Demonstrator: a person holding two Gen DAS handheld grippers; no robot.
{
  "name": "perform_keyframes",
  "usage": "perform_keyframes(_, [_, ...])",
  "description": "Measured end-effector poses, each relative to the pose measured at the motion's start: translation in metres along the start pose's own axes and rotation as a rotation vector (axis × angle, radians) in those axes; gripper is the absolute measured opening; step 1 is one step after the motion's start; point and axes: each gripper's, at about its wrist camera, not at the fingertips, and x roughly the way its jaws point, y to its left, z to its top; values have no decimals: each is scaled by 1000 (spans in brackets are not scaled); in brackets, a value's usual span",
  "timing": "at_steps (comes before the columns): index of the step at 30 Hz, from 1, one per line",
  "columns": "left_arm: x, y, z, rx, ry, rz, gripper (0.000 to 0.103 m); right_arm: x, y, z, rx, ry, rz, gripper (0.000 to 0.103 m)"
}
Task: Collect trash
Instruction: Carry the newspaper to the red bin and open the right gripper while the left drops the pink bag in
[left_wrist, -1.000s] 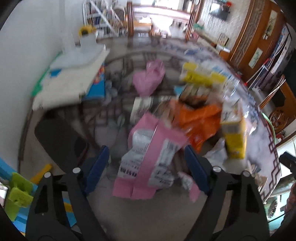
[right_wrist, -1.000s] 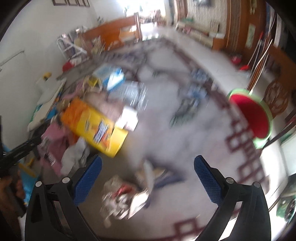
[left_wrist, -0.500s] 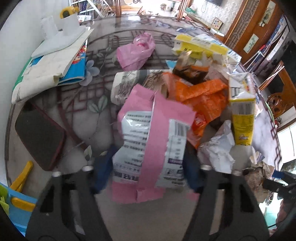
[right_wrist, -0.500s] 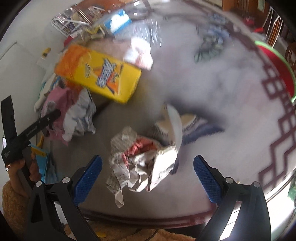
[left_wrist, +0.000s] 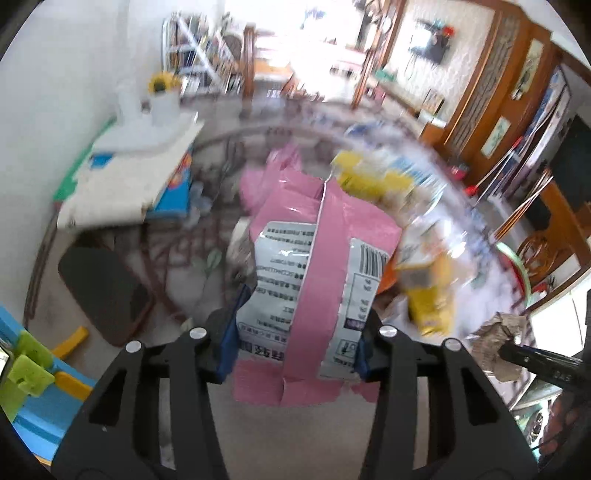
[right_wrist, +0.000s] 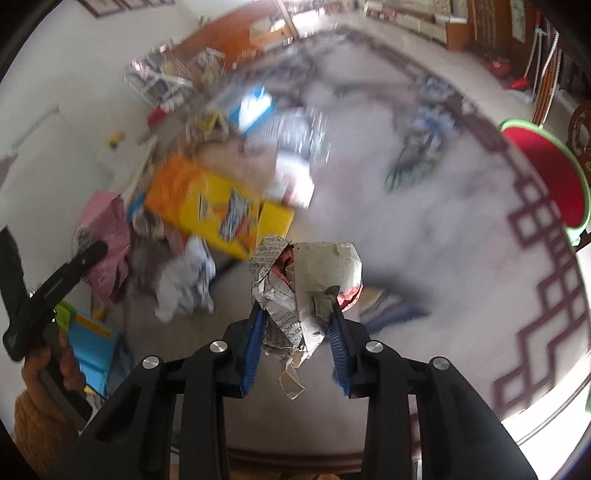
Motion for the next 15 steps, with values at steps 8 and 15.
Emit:
perform_keyframes(8, [-5,-112,27,120,-44,-189,46,-36,-56,32,79,-131,-27,32])
perform_keyframes(15, [37,-249,39,215,29,-376,46,-75,-155,50,188,-197,-98,32])
